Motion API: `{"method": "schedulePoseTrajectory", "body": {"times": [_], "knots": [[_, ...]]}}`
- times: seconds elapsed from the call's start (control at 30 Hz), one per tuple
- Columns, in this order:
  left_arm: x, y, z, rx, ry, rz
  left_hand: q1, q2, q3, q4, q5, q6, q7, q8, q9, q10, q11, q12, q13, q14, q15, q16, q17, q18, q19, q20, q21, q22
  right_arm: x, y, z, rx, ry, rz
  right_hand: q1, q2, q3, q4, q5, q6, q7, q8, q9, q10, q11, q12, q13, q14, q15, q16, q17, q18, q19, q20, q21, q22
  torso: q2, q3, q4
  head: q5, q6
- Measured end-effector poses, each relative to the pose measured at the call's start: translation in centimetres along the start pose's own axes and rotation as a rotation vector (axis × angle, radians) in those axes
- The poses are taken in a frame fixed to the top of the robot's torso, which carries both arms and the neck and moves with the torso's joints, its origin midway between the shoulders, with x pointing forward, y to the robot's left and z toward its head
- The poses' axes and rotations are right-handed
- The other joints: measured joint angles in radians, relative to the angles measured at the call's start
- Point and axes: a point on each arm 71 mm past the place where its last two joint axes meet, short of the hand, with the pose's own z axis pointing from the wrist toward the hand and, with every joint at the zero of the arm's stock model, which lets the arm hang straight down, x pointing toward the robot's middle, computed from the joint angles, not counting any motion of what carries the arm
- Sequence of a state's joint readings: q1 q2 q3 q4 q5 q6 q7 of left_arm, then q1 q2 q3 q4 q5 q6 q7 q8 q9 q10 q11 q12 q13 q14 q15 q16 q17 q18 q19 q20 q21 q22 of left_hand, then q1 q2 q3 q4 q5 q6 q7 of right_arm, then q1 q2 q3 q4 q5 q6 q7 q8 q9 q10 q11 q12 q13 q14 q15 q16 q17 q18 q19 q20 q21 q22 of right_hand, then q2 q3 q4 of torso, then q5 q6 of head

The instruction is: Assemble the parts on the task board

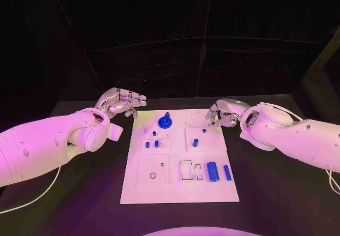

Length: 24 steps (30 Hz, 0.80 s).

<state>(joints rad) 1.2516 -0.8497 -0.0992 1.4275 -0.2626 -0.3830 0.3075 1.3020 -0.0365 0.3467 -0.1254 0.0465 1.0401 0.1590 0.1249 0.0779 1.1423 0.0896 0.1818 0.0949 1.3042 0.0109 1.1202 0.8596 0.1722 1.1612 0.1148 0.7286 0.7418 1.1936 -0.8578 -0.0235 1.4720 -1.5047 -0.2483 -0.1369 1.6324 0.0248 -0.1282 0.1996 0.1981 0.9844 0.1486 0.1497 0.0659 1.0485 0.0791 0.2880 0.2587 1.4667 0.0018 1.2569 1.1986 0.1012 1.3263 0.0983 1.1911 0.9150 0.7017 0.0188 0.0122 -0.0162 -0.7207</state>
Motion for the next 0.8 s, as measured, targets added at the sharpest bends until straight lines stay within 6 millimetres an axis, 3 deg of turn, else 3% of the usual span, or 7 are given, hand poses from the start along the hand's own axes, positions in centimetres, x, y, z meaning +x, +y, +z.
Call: {"method": "schedulePoseTrajectory", "body": {"times": [0.2,0.5,0.8], "knots": [[0.0,-0.1,-0.1,0.005,-0.041,-0.131,0.000,0.000,-0.003,0.003,0.000,0.000,0.000,0.000,-0.002,0.005,-0.002,0.004,0.002,-0.007,0.000,-0.012,-0.015,0.005,-0.003,-0.002,-0.006,-0.003,0.7,0.5,0.0,-0.009,0.010,-0.058,-0.002,-0.013,-0.002,0.011,0.000,-0.008,0.008,-0.017,0.000,-0.016,0.016,-0.025,-0.035,0.000,0.000,0.000,0.004,0.000,0.006,0.006,0.000,0.005,0.001,0.0001,0.0001,-0.001,-0.004],[0.2,-0.1,-0.2,0.007,-0.059,-0.206,0.000,0.000,-0.003,0.003,0.000,0.000,0.000,0.000,-0.003,0.005,-0.002,0.009,0.004,-0.014,0.000,-0.018,-0.026,0.006,-0.003,-0.002,-0.012,-0.007,1.6,1.1,0.1,-0.023,0.039,-0.093,0.011,-0.020,0.016,0.011,0.000,-0.002,0.016,-0.029,0.000,-0.016,0.016,-0.042,-0.067,0.000,0.000,0.012,0.016,0.000,0.012,0.012,0.011,0.018,0.001,0.0003,0.0020,-0.001,-0.009],[0.2,0.0,-0.2,0.002,-0.064,-0.225,0.000,0.000,-0.003,0.003,0.000,0.000,0.000,0.000,-0.003,0.005,-0.002,0.013,0.005,-0.018,-0.004,-0.020,-0.028,0.006,-0.003,-0.002,-0.016,-0.009,2.1,1.7,0.1,-0.039,0.063,-0.103,0.038,-0.014,0.047,0.009,0.000,0.016,0.012,-0.034,0.001,0.006,0.012,-0.053,-0.096,0.000,0.000,0.020,0.022,0.000,0.016,0.008,0.020,0.028,0.001,0.0006,0.0015,0.001,-0.012]]}}
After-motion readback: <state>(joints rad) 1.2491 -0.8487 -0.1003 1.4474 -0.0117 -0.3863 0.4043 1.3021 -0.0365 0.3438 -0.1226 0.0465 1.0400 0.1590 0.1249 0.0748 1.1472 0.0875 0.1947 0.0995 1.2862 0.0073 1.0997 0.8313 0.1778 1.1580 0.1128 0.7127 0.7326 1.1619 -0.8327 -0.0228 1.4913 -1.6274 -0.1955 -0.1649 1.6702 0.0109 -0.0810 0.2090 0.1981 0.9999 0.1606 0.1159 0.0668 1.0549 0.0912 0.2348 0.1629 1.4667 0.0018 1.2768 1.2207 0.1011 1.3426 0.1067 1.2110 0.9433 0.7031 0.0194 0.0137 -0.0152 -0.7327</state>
